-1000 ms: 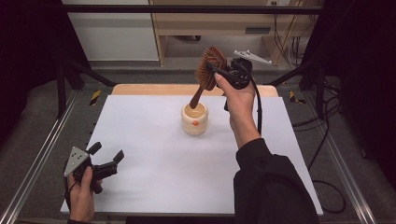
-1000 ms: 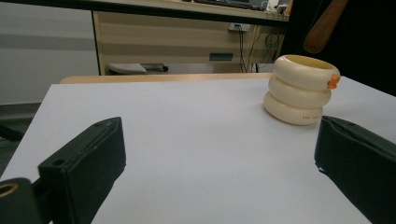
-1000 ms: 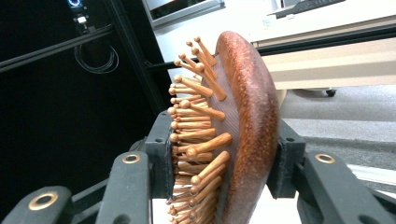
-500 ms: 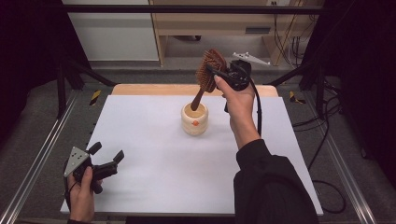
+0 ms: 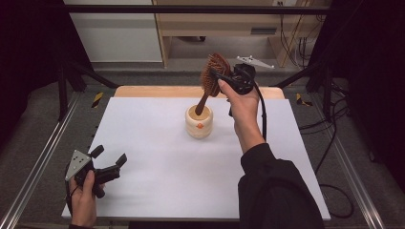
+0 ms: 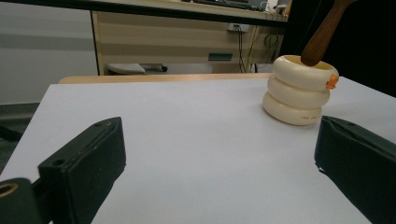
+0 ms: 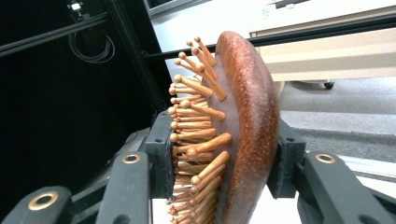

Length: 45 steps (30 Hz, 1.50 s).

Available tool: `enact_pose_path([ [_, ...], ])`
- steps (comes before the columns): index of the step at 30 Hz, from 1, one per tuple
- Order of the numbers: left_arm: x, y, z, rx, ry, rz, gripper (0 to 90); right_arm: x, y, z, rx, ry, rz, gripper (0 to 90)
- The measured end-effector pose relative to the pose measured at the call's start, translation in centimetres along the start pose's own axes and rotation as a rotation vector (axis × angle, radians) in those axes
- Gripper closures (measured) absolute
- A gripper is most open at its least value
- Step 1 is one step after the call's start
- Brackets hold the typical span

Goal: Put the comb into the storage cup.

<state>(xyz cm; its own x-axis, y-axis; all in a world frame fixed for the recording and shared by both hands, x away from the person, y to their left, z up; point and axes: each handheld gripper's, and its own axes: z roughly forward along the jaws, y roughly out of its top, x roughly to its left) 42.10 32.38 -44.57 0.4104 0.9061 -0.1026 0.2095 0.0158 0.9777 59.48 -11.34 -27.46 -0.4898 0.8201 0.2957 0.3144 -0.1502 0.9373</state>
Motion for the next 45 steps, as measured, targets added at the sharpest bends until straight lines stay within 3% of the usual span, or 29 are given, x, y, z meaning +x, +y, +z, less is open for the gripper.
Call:
enact_pose_path([
  [45,0.0,0.0,0.0,-0.002,-0.004,-0.003,2.1,-0.3,-1.7,0.9,0.037,-0.005,-0.01,53.0],
])
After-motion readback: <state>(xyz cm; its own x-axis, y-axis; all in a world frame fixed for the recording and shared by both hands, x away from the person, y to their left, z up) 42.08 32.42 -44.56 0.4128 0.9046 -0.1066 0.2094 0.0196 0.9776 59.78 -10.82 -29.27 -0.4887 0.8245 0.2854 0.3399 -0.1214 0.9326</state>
